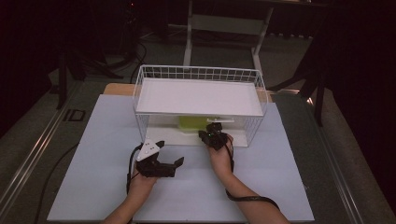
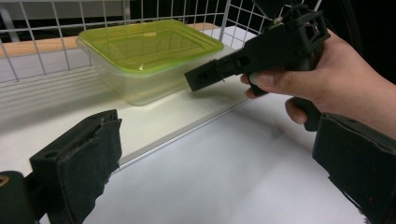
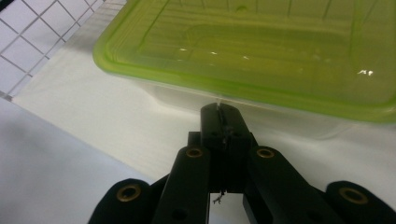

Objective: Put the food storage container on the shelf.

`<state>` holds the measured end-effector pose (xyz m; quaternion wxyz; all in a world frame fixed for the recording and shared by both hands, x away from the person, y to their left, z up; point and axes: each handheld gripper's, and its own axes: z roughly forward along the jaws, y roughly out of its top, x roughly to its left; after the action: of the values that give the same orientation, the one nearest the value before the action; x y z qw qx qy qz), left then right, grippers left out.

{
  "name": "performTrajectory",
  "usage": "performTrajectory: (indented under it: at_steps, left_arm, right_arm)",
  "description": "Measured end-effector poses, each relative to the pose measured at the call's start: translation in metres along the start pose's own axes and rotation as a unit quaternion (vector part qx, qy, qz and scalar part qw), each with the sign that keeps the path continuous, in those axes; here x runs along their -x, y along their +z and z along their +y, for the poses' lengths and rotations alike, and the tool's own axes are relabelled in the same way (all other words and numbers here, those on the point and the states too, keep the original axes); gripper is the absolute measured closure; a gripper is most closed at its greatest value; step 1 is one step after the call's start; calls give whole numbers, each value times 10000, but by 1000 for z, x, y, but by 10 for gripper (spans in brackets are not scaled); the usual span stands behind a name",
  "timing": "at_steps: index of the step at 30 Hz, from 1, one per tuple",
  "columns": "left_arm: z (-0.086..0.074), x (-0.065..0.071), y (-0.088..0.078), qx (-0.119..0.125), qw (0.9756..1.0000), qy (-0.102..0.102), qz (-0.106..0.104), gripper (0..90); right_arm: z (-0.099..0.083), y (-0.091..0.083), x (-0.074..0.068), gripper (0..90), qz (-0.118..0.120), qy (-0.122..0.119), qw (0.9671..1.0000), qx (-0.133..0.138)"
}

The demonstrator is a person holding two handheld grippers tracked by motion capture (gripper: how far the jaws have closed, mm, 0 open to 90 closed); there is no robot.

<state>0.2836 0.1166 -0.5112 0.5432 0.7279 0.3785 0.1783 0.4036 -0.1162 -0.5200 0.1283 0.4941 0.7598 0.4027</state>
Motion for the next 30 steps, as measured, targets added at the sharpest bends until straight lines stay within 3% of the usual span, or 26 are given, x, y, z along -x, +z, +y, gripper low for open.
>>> performTrajectory:
  at_steps: [11, 14, 15, 20, 24, 30]
  left_arm:
    - [0, 0, 0, 7, 10000, -15, -10, 22]
    - [0, 0, 1, -3, 10000, 70, 44, 22]
    - [1, -1, 1, -45, 9999, 113, 48, 22]
    - [2, -4, 0, -24, 10000, 50, -70, 22]
    - [5, -7, -1, 58, 9995, -34, -311, 22]
    - [12, -1, -1, 64, 9984, 76, -553, 22]
  right_arm:
    - [2, 0, -5, 888, 112, -75, 9999, -12]
    - [0, -5, -12, 859, 181, -281, 9994, -21]
    - [-1, -7, -15, 852, 191, -202, 9996, -59]
    - [-6, -21, -21, 804, 370, -356, 9987, 75]
    - [-12, -36, -23, 651, 506, -533, 9971, 220]
    - [-25, -55, -22, 341, 454, -859, 9947, 346]
